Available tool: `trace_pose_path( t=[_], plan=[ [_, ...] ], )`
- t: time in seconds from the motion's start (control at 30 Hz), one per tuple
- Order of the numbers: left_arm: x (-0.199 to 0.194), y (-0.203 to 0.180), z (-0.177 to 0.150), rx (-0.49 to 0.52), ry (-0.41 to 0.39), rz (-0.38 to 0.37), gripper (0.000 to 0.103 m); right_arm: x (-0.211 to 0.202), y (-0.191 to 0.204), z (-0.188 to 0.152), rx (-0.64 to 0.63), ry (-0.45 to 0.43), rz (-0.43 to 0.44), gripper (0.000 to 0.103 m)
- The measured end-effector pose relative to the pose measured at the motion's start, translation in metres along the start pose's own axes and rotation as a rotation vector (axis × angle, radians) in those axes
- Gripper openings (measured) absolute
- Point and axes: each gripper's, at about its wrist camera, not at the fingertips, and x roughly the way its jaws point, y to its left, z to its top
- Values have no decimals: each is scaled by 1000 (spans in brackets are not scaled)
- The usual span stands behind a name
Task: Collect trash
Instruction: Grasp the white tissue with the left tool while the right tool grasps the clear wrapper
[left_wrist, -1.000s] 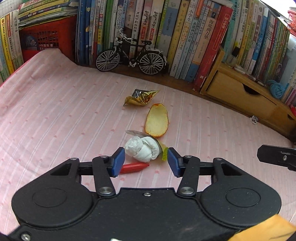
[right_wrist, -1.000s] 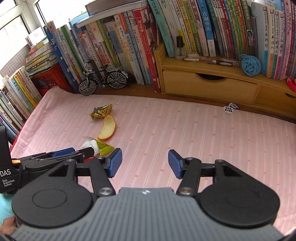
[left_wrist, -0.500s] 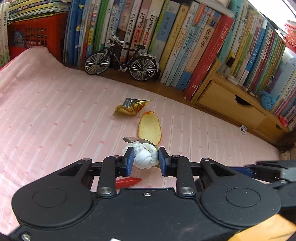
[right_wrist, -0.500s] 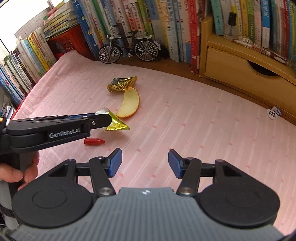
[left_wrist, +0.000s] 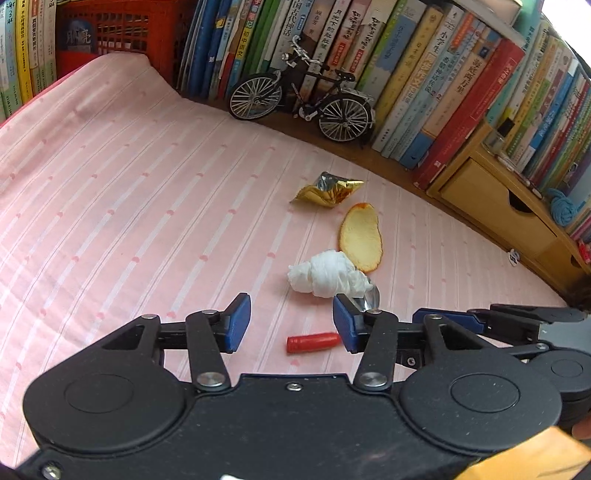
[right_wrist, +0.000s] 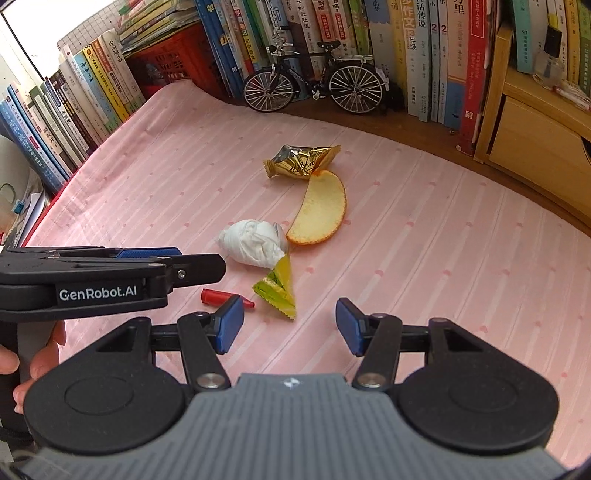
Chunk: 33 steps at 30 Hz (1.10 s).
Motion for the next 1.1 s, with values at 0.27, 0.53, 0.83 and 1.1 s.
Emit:
trace_pose_path(
  t=[0.27, 0.53, 0.83, 1.1],
  plan=[
    [6, -8, 16, -2, -43, -15, 53, 15, 1, 6, 8, 5, -6, 38],
    [32, -25, 21, -8, 7, -14, 56, 1, -15, -2, 95, -25, -29, 17],
    [35, -39, 5, -12, 39, -17, 28, -23, -48, -22, 267, -47, -65, 13],
    [8, -60, 6, 42, -7, -35, 26, -39, -52, -33, 320, -62, -67, 13]
  ],
)
